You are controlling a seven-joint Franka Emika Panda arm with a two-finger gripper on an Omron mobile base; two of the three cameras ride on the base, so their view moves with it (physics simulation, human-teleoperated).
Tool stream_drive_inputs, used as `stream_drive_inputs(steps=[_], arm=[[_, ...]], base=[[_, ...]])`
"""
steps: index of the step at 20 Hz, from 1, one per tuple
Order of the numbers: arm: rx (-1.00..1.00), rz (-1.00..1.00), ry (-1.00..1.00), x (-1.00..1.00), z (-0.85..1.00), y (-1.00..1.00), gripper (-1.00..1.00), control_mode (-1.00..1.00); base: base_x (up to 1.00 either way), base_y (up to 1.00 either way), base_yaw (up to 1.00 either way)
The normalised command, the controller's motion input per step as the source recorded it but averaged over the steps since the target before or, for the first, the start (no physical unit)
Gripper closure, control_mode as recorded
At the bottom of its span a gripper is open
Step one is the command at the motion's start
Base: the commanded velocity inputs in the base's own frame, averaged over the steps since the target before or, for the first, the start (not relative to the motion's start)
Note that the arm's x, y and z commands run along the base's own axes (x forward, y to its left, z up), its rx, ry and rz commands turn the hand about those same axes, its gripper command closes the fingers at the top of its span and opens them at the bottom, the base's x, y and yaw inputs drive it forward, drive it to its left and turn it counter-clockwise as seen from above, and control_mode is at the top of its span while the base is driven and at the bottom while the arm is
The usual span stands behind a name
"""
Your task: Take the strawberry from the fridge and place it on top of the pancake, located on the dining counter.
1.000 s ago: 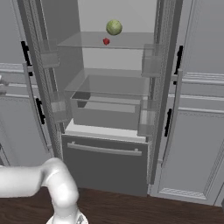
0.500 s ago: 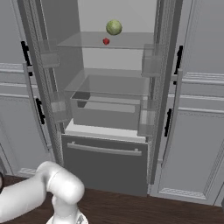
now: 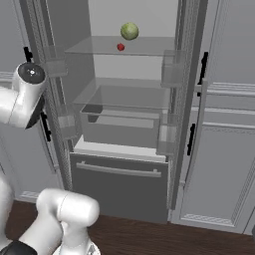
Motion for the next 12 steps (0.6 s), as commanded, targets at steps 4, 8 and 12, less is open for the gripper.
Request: stream_drive_inputs(steps=[4, 8, 12], arm=[[0.75, 0.15, 0.35, 0.70, 0.00, -0.74, -1.00, -1.00], [0.39, 0.11, 0.27, 0.81, 0.00, -0.45, -1.00, -1.00], [0.12, 0.10, 0.07, 0.67, -0.18, -0.12, -1.00, -1.00]], base=[[0.00, 0.00, 0.00], [0.00, 0.00, 0.00], [0.00, 0.00, 0.00]])
